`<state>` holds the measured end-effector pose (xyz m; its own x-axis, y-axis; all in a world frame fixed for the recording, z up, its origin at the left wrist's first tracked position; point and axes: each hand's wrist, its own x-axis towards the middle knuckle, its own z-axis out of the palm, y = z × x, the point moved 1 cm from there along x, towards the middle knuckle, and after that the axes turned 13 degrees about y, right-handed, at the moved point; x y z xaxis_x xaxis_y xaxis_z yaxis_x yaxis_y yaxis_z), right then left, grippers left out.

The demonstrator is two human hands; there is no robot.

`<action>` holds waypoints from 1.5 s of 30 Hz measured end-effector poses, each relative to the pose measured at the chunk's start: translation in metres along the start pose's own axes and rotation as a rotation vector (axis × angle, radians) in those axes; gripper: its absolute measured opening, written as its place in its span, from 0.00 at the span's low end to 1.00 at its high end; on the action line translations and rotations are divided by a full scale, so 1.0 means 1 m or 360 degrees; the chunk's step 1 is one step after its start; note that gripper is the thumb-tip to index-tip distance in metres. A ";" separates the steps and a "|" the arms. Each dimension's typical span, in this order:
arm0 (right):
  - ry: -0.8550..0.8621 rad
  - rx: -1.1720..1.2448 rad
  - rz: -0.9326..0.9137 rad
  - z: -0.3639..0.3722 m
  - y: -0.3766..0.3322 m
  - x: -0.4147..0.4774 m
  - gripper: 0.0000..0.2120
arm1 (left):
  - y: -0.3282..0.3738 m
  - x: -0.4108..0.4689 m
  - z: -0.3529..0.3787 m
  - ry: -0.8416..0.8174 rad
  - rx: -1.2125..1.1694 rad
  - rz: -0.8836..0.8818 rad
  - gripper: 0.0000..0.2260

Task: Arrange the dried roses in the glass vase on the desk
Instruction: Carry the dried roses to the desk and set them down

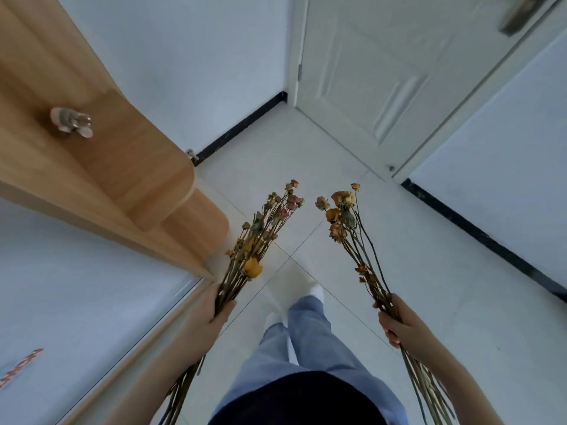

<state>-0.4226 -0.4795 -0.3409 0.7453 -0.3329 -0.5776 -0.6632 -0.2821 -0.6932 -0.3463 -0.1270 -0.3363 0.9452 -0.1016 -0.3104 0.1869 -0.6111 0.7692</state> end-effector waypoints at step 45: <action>0.1851 0.1434 0.1212 -0.292 0.384 -0.219 0.06 | 0.426 -0.079 0.666 -0.1923 0.0896 0.1093 0.11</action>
<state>-0.8600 -0.7775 -0.3546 -0.4323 -0.7097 -0.5562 -0.2699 0.6904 -0.6712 -0.5197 -0.9018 -0.3561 -0.0338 -0.8844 -0.4656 -0.5798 -0.3621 0.7299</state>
